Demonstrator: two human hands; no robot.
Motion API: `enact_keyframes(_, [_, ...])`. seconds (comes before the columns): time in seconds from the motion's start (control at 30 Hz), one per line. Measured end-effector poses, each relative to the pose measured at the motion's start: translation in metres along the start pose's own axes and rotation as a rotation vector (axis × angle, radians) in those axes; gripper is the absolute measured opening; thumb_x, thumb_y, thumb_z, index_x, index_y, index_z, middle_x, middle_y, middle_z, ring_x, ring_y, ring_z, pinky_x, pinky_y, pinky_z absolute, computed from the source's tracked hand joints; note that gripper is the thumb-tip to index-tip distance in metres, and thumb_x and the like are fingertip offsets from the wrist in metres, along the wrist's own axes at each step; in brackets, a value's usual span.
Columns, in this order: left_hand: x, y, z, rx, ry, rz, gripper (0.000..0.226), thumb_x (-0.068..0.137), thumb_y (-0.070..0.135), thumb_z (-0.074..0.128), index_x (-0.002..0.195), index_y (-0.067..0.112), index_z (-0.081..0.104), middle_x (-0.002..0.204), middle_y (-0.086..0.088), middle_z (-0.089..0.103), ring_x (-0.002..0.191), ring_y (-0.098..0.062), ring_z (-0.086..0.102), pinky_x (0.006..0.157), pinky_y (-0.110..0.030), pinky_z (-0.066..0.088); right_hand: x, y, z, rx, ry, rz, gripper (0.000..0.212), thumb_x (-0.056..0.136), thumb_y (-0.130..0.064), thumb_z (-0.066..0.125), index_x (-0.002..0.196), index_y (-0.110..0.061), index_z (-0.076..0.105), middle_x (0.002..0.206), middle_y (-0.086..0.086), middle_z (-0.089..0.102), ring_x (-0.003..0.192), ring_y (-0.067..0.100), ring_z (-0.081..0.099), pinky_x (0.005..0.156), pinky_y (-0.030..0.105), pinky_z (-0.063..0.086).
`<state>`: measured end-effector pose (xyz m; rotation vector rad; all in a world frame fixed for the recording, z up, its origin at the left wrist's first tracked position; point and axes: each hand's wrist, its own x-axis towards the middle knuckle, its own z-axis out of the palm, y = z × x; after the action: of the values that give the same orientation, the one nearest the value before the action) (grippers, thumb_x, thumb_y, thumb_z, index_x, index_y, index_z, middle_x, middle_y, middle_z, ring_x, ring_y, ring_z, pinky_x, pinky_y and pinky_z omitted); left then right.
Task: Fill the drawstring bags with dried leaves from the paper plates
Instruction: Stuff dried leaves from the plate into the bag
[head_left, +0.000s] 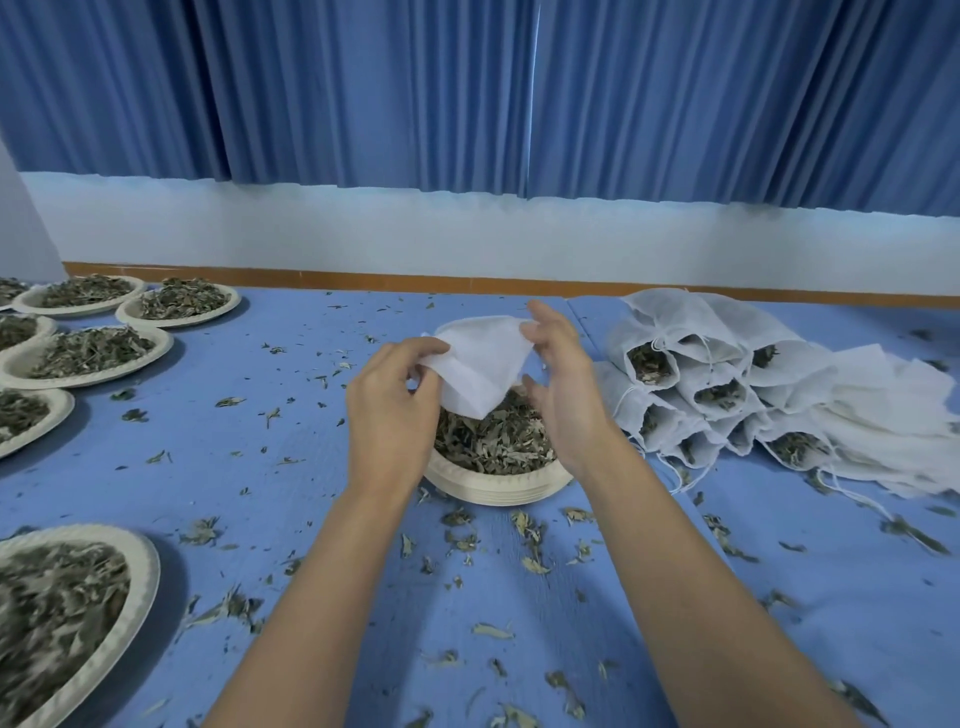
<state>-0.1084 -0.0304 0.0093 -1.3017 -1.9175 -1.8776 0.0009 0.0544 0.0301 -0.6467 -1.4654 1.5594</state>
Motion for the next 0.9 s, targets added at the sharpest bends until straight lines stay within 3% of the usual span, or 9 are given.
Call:
enact_keyframes(0.17, [0.001, 0.003, -0.005, -0.164, -0.111, -0.142, 0.043, 0.079, -0.005, 0.051, 0.072, 0.035, 0.067, 0.079, 0.018, 0.066, 0.070, 0.004, 0.054, 0.062, -0.006, 0.040, 0.014, 0.003, 0.002, -0.493, 0.025, -0.157, 0.021, 0.087, -0.027, 0.067, 0.108, -0.028, 0.067, 0.122, -0.012, 0.051, 0.132, 0.013, 0.038, 0.108, 0.035, 0.032])
enact_keyframes(0.23, [0.001, 0.002, -0.006, -0.193, -0.121, -0.167, 0.043, 0.079, -0.005, 0.051, 0.069, 0.033, 0.069, 0.077, 0.020, 0.067, 0.067, 0.002, 0.053, 0.058, -0.008, 0.040, 0.017, -0.004, 0.005, -0.469, 0.073, -0.116, 0.001, 0.085, -0.025, 0.069, 0.084, -0.025, 0.069, 0.104, -0.012, 0.058, 0.117, 0.015, 0.051, 0.098, 0.033, 0.041])
enact_keyframes(0.3, [0.001, 0.000, -0.009, -0.228, -0.100, -0.186, 0.043, 0.079, -0.005, 0.050, 0.068, 0.032, 0.070, 0.076, 0.020, 0.067, 0.062, 0.001, 0.051, 0.054, -0.009, 0.038, 0.023, -0.012, 0.004, -0.342, 0.115, -0.009, 0.012, 0.085, -0.019, 0.068, 0.073, -0.021, 0.065, 0.084, -0.009, 0.061, 0.088, 0.013, 0.058, 0.076, 0.027, 0.045])
enact_keyframes(0.4, [0.002, -0.003, -0.014, -0.272, -0.073, -0.208, 0.045, 0.080, -0.006, 0.051, 0.068, 0.033, 0.071, 0.080, 0.018, 0.070, 0.073, -0.002, 0.058, 0.061, -0.012, 0.045, 0.027, -0.024, 0.000, -0.222, 0.153, 0.133, 0.007, 0.087, -0.015, 0.064, 0.083, -0.010, 0.068, 0.075, -0.001, 0.058, 0.068, 0.014, 0.053, 0.056, 0.025, 0.040])
enact_keyframes(0.57, [0.004, 0.000, -0.018, -0.278, -0.054, -0.139, 0.038, 0.085, -0.001, 0.058, 0.074, 0.033, 0.072, 0.106, 0.010, 0.061, 0.098, 0.009, 0.054, 0.071, -0.008, 0.045, 0.031, -0.026, 0.009, -0.108, 0.158, 0.282, 0.011, 0.091, -0.013, 0.061, 0.098, -0.004, 0.061, 0.067, 0.004, 0.056, 0.058, 0.015, 0.054, 0.049, 0.023, 0.046])
enact_keyframes(0.67, [0.007, -0.002, -0.016, -0.221, 0.040, -0.189, 0.021, 0.090, 0.016, 0.062, 0.072, 0.023, 0.070, 0.090, 0.009, 0.062, 0.082, -0.002, 0.059, 0.076, -0.028, 0.052, 0.029, -0.024, 0.011, 0.370, 0.123, 0.356, 0.021, 0.097, -0.023, 0.053, 0.108, -0.005, 0.052, 0.069, 0.009, 0.065, 0.060, 0.016, 0.062, 0.060, 0.027, 0.056])
enact_keyframes(0.7, [0.007, -0.003, -0.015, -0.124, 0.096, -0.163, 0.018, 0.091, 0.020, 0.061, 0.075, 0.020, 0.069, 0.086, 0.009, 0.061, 0.075, 0.000, 0.057, 0.074, -0.024, 0.050, 0.029, -0.020, 0.010, 0.399, 0.120, 0.331, 0.030, 0.097, -0.028, 0.053, 0.114, -0.005, 0.048, 0.081, 0.011, 0.068, 0.070, 0.018, 0.066, 0.069, 0.030, 0.057])
enact_keyframes(0.8, [0.007, -0.004, -0.013, 0.228, 0.222, -0.040, 0.018, 0.093, 0.019, 0.057, 0.094, 0.009, 0.072, 0.089, 0.002, 0.056, 0.071, -0.013, 0.056, 0.062, -0.015, 0.032, 0.021, -0.007, 0.016, 0.007, 0.186, 0.132, 0.048, 0.089, -0.040, 0.063, 0.124, -0.011, 0.047, 0.098, 0.004, 0.066, 0.085, 0.014, 0.064, 0.084, 0.034, 0.055])
enact_keyframes(0.9, [0.002, -0.006, -0.012, 0.432, 0.156, -0.003, 0.021, 0.092, 0.016, 0.057, 0.108, 0.010, 0.069, 0.093, -0.007, 0.061, 0.074, -0.026, 0.059, 0.061, -0.029, 0.033, 0.009, 0.004, 0.022, -0.412, 0.056, -0.107, 0.055, 0.078, -0.047, 0.071, 0.124, -0.031, 0.045, 0.098, -0.012, 0.058, 0.092, 0.007, 0.057, 0.075, 0.027, 0.048])
